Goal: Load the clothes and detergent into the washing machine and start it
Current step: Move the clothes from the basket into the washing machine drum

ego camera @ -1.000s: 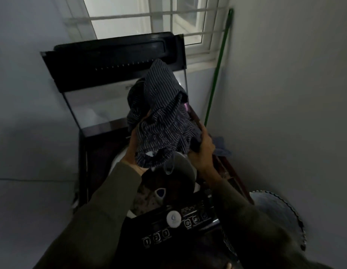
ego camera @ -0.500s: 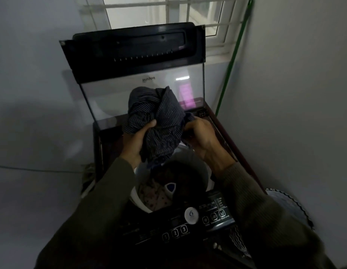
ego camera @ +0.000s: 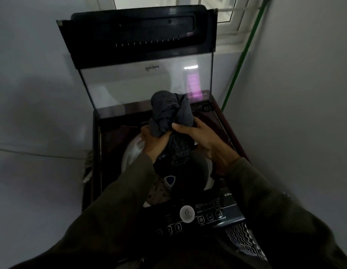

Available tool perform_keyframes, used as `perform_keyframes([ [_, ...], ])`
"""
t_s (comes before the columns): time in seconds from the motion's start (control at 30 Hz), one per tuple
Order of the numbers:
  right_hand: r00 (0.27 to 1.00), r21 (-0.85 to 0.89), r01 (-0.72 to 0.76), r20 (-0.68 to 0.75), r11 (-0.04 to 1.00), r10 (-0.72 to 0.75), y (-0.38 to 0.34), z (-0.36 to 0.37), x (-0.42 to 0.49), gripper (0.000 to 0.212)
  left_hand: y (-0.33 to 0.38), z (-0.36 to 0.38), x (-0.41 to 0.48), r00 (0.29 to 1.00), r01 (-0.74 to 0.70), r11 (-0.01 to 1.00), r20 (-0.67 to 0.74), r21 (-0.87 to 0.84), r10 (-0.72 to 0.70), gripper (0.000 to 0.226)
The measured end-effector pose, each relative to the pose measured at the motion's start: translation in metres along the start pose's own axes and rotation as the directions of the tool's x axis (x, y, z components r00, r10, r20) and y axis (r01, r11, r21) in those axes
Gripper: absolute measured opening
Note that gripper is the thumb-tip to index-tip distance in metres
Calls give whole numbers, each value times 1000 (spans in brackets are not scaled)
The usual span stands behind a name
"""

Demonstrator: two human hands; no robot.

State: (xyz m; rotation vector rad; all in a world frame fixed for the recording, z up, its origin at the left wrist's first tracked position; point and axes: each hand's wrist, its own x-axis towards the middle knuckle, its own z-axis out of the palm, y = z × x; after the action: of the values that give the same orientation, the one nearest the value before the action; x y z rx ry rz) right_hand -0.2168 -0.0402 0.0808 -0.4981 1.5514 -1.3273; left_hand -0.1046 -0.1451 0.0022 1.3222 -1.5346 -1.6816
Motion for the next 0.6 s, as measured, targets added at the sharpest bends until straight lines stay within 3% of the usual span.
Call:
perform_keyframes([
  [0.1,999,-258,46,-2,965,-48,20,-16,20,79,-22,9,10,988,146,988,46,55,-148,118],
  [0.27,998,-467,35,-36,884,-58,51,-32,43,83,-30,12,18,929,280,942,300,-185,-217,88],
  [0.4,999,-579,-19,-37,815,-4,82,-31,58,78,-57,9,31,895,434,855,240,-283,-375,77],
  [0.6,983,-633,-156,-21,758,185,141,-8,91,93,-113,-5,34,829,538,760,68,-364,-555,47],
])
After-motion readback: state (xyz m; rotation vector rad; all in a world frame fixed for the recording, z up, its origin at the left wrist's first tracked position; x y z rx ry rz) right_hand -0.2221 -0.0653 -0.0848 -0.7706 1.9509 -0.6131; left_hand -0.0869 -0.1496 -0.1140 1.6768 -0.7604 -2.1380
